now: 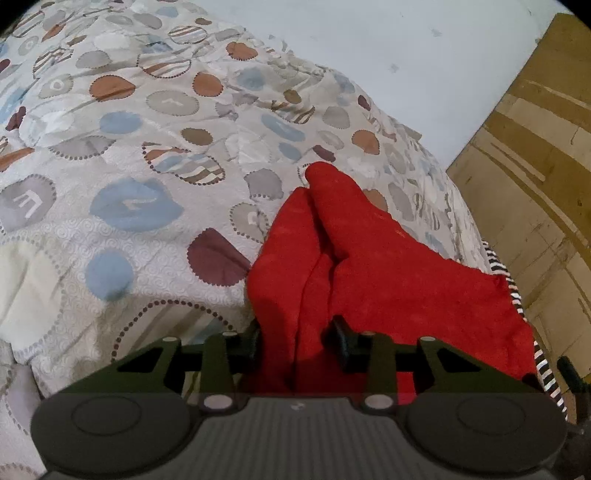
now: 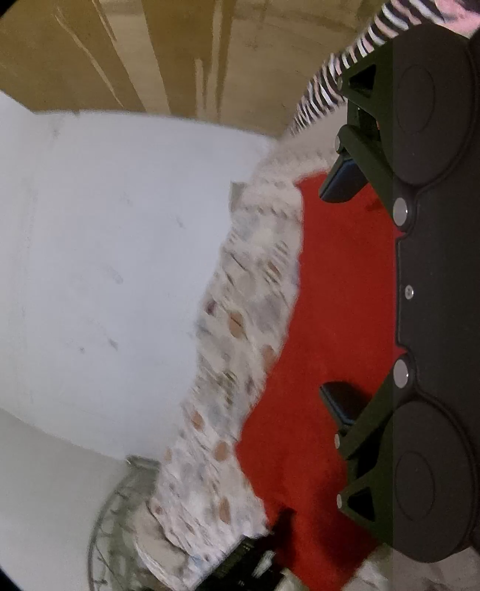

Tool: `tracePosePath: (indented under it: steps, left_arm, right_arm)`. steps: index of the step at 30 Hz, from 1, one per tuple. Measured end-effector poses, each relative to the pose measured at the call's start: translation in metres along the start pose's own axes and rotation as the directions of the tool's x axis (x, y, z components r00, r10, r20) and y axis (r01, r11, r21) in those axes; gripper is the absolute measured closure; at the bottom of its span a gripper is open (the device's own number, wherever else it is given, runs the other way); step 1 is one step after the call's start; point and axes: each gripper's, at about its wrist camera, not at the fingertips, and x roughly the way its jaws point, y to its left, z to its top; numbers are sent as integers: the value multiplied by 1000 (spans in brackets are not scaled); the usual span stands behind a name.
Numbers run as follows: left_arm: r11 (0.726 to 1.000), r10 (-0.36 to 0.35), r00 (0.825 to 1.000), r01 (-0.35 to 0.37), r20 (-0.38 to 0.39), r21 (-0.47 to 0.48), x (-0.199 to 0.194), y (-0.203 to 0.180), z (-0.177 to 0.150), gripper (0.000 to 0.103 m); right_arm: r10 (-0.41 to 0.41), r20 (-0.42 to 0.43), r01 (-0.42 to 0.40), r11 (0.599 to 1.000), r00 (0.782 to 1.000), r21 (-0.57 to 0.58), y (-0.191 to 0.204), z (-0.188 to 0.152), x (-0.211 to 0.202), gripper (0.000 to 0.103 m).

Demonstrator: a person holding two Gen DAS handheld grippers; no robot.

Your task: Fold small clothes

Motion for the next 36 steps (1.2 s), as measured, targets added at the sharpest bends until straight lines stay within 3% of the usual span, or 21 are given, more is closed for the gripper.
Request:
tracePosePath:
  steps: [3, 9, 13, 17, 20, 23, 27, 28, 29, 30, 33, 36]
  left_arm:
    - [1000, 7, 1000, -8, 17, 5, -1, -4, -1, 66]
    - [997, 55, 997, -57, 59, 42, -13, -28, 3, 75]
    - [987, 62, 997, -69, 50, 145, -18, -72, 23, 80]
    - [958, 45, 997, -62, 66, 281, -22, -135, 45, 83]
    - [911, 10, 997, -40, 77, 409, -22, -195, 45, 83]
    - [839, -24, 998, -16, 66, 544, -11, -253, 25, 83]
    - [743, -43, 999, 54, -33, 667, 22, -299, -18, 83]
    - [738, -48, 997, 79, -65, 670, 30, -301, -25, 86]
    - [743, -52, 993, 109, -105, 661, 39, -302, -31, 92]
    - [753, -61, 988, 137, -140, 643, 46, -299, -34, 92]
    - [762, -116, 982, 184, -149, 621, 46, -287, -30, 91]
    - [792, -196, 966, 256, -167, 555, 35, -272, -14, 76]
  right_arm:
    - [8, -84, -11, 999, 996, -32, 0, -12, 13, 0]
    - [10, -54, -10, 1000, 998, 11, -4, -21, 17, 0]
    - [6, -34, -5, 1000, 999, 19, -3, -26, 15, 0]
    - [-7, -27, 8, 1000, 1000, 24, -2, -26, 8, 0]
    - [-92, 9, 92, 995, 996, -36, 4, -21, -2, 0]
    - [-208, 66, 217, 959, 976, -182, 16, -24, -15, 0]
    - [-231, 90, 247, 929, 969, -277, 16, -36, -32, 0]
    - [-227, 87, 242, 929, 970, -281, 15, -38, -34, 1]
    - [-220, 83, 234, 932, 972, -275, 12, -40, -35, 1]
    - [-210, 75, 222, 940, 975, -258, 9, -43, -36, 0]
    - [-173, 39, 176, 974, 984, -145, -4, -47, -33, 0]
    - [-141, 8, 141, 990, 990, -25, -16, -49, -28, 0]
